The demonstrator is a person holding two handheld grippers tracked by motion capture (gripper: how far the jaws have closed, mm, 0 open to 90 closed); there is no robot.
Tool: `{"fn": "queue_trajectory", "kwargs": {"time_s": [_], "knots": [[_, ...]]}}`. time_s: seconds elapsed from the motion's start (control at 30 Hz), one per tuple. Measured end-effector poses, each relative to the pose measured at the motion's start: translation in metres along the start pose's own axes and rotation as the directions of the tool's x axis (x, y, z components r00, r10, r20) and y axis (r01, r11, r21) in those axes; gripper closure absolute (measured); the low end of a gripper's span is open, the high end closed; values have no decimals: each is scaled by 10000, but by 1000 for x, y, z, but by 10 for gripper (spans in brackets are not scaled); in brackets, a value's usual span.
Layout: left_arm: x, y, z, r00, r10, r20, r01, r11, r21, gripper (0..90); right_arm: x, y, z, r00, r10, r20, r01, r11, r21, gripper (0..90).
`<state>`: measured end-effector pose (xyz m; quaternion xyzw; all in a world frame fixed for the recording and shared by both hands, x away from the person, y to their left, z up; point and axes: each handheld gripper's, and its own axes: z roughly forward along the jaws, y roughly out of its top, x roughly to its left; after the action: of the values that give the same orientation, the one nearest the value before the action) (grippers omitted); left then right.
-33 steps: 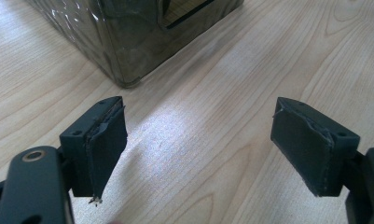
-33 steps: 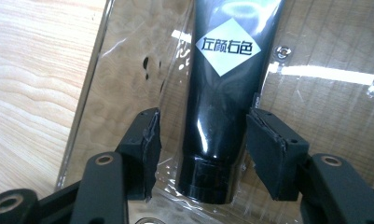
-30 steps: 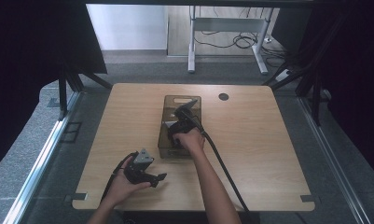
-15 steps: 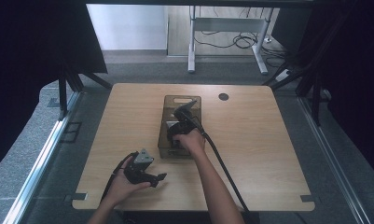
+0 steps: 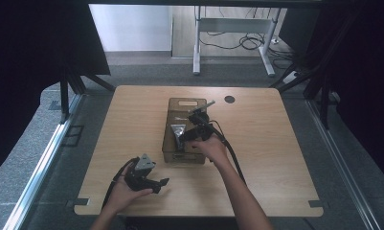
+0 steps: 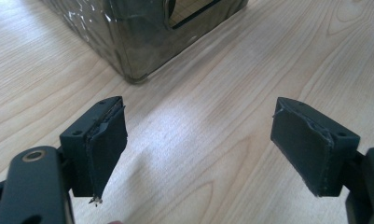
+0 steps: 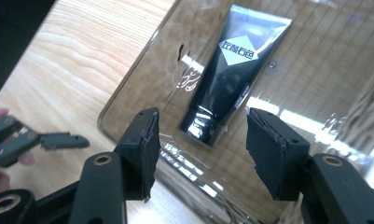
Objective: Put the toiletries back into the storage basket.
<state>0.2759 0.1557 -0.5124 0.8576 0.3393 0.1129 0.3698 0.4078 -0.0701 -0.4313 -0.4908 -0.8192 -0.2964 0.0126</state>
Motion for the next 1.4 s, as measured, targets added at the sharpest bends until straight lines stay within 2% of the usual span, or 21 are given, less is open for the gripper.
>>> {"fn": "queue_trajectory", "kwargs": {"time_s": [0.2,0.37,0.43,0.53,0.73,0.8,0.97,1.07,1.17,1.2,1.27,1.4], "knots": [[-1,-6,-6,9994,-249,-230,247,9997,-72,187,-13,-18,-24,9991,-309,-305,291,9978,-592,446],[0,-12,-9,9982,-429,-415,429,9991,-21,187,-27,-37,-41,9975,-649,-277,618,9931,-996,445],[0,-14,-11,9977,-497,-469,497,9988,-16,188,-34,-46,-47,9964,-751,-389,696,9895,-1269,443],[0,-16,-13,9967,-590,-553,591,9983,-4,188,-41,-60,-56,9953,-935,-247,882,9822,-1656,442],[-1,-21,-15,9948,-750,-691,754,9972,23,187,-57,-89,-69,9923,-1213,-241,1127,9672,-2278,436],[-1,-21,-15,9945,-787,-692,790,9969,14,188,-64,-100,-73,9924,-1194,-284,1085,9616,-2522,435],[0,-22,-15,9938,-834,-732,839,9965,36,188,-82,-127,-79,9941,-1088,7,1040,9480,-3009,433],[1,-23,-15,9933,-886,-745,891,9960,35,188,-94,-143,-81,9958,-905,-114,819,9424,-3243,432],[1,-23,-15,9927,-926,-771,931,9957,31,187,-104,-157,-79,9976,-693,-22,644,9371,-3431,434],[1,-23,-15,9927,-934,-766,940,9956,34,188,-107,-161,-78,9979,-644,-72,579,9356,-3484,436],[0,-23,-15,9929,-909,-763,914,9958,36,187,-110,-164,-77,9981,-616,43,595,9407,-3341,429],[0,-23,-15,9929,-916,-757,920,9958,20,188,-112,-167,-79,9982,-598,53,576,9294,-3646,431]]}}
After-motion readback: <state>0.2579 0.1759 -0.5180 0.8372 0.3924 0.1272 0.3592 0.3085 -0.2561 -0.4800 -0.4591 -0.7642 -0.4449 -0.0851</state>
